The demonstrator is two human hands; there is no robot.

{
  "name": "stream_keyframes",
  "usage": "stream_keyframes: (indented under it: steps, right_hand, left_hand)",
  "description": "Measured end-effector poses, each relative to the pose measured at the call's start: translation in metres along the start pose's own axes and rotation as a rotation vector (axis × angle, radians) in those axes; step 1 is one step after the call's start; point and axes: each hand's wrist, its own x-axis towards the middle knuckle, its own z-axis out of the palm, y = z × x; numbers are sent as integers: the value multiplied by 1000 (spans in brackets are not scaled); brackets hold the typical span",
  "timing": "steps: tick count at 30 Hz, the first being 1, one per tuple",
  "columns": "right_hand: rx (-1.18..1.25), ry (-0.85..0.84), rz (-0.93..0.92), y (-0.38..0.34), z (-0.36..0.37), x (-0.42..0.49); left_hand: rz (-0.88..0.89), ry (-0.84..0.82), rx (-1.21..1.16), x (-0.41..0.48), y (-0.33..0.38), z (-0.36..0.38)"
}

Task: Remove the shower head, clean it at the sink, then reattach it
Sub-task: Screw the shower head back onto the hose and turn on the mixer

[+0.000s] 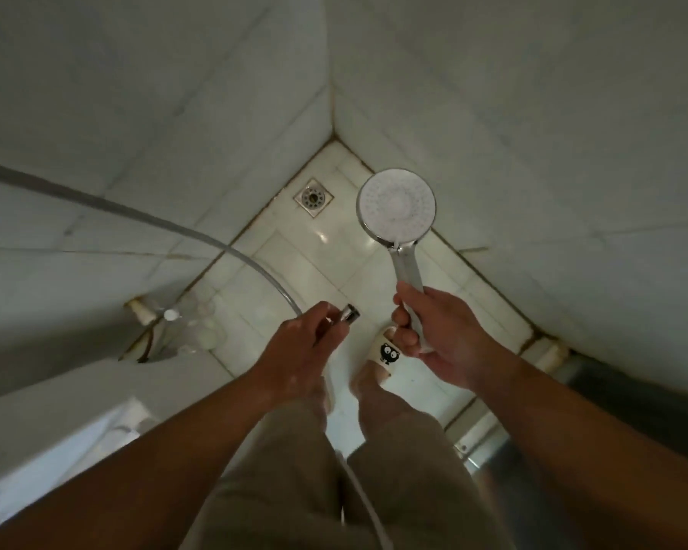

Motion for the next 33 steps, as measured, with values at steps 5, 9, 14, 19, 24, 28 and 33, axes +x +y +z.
stream_keyframes:
  steps: [5, 9, 14, 19, 24, 28, 33]
  right_hand:
    - [20, -6, -108, -36, 40, -101]
    - [42, -6, -218, -52, 76, -146]
    - [245, 60, -372, -69, 127, -181]
    - [449, 100, -484, -80, 183, -207]
    - [522, 134, -566, -90, 225, -220]
    - [594, 176, -664, -97, 244, -227]
    - [554, 204, -718, -102, 251, -235]
  left_hand:
    - [22, 44, -80, -99, 86, -25]
    - [-14, 60, -198, -147, 126, -46]
    - [-1, 18, -411, -185, 160, -93]
    - [-2, -112, -589, -196, 176, -150]
    - [44, -165, -579, -198, 179, -196]
    - [71, -223, -533, -197, 183, -218]
    - [84, -313, -536, -189, 188, -230]
